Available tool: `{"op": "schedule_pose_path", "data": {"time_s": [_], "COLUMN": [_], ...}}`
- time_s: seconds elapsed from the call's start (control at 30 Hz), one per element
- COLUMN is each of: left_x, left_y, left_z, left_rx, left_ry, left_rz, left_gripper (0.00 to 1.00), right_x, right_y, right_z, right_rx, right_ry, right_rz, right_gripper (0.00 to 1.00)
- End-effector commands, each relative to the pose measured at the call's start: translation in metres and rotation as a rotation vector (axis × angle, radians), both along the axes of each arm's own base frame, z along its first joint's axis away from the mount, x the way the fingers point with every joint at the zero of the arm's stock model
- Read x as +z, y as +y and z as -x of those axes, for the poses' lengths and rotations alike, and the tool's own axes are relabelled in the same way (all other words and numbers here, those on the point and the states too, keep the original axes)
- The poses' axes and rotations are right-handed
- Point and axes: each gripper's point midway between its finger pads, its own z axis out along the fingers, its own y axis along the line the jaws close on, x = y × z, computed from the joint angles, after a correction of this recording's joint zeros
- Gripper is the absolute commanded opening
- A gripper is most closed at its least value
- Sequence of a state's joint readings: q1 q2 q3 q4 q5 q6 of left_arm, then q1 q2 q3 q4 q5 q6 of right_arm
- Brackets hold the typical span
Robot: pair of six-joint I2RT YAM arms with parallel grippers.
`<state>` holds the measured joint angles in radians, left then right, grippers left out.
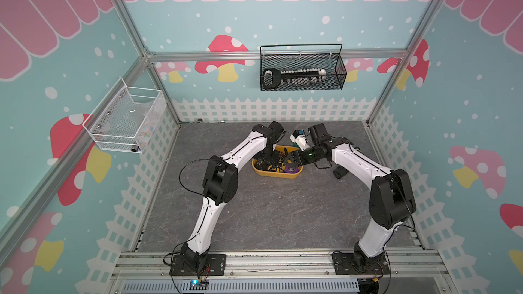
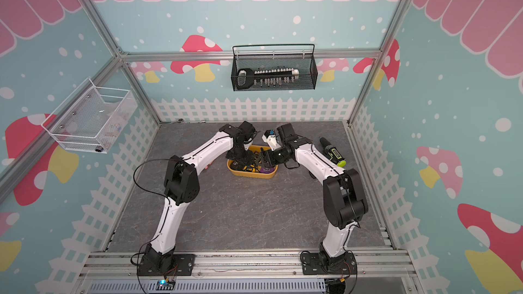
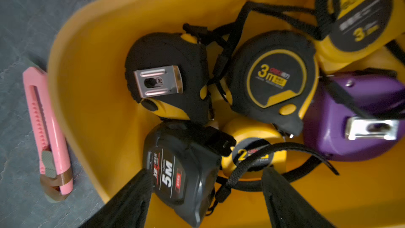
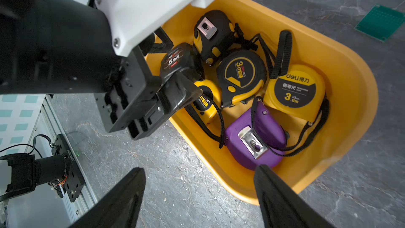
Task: Take the tape measure out of the storage box
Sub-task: Pick up the tape measure from the storage box.
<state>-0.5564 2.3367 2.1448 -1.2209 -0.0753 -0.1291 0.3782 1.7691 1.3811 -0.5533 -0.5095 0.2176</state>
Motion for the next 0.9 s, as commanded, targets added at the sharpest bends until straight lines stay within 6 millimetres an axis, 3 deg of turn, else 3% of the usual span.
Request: {"op": "schedule_pose_path", "data": {"time_s": [0.0,0.27,0.5,0.7,0.87], "left_x": [0.005,-0.018,-0.043,-0.049,-0.058], "left_y": [0.008,0.021,0.016,0.015,0.014], "left_z": [-0.002,-0.005,-0.004,-0.003,0.008], "left_rx": [-0.006,-0.004,0.013,0.018,0.009], "left_ry": [-0.012,0.011,0.086,0.125,0.176], "left_rz": [-0.04,-0.139,-0.084,-0.04,-0.023], "left_gripper": [0.83,0.86,0.85,0.69,0.64], "right_x": [0.003,-0.005,-0.011,-0.014,-0.014], "right_y": [-0.005,-0.009,-0.009,-0.012,-0.012], "right_z": [0.004,0.002,-0.001,0.001,0.002], "right_rx": [-0.014,-0.031,-0.039,-0.045,-0.045], "right_ry": [0.008,0.029,0.042,0.049,0.05], "right_rz": [-0.021,-0.032,-0.037,-0.031,-0.032], "right_gripper": [0.84,0.85,0.84,0.82,0.81]}}
